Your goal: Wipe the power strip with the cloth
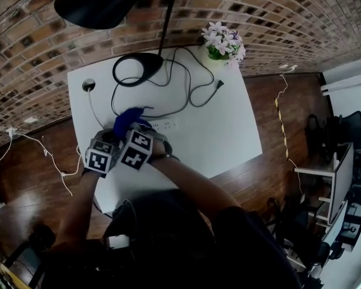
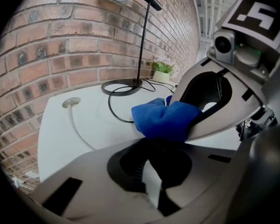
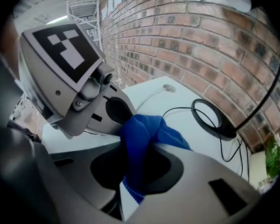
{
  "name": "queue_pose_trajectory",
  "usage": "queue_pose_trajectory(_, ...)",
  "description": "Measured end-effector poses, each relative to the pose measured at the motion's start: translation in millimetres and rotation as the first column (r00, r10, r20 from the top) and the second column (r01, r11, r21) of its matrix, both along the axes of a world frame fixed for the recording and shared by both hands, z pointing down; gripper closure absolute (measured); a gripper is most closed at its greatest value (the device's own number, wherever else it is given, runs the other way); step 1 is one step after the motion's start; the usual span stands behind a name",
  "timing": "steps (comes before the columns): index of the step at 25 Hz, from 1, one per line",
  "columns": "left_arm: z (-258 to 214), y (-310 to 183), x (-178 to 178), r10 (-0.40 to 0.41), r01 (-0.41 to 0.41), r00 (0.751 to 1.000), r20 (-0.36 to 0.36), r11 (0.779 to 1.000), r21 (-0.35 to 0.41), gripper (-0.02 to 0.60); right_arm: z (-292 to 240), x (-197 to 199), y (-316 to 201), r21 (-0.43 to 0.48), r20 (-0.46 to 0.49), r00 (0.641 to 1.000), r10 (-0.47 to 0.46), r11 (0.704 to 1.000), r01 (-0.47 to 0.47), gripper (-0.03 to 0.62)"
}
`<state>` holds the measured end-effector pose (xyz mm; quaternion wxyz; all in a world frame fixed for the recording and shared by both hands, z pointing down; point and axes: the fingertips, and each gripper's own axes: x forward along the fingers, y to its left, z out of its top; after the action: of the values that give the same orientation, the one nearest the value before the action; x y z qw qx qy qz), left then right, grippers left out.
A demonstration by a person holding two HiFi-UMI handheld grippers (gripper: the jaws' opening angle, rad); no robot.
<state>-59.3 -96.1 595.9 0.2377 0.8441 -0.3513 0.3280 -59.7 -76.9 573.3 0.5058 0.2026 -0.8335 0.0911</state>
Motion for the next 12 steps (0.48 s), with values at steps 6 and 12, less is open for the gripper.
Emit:
queue_pose_trajectory(6,-2.2,-1.6,4.1,0.000,0.000,1.000,-0.015,1.000,0.003,0.574,-3.1,-1.2,-1.9,-0.022,0.057,0.998,0.014,1.000,-0.013,0.537)
queue_pose_trajectory(12,2.0,0.8,2.5,0.011,-0.011,1.000,0.001,0.999,-0.030,0.574,-5.7,-1.7,0.6,-0.052,0.092,0.995,0.041,0.998,-0.037,0.540)
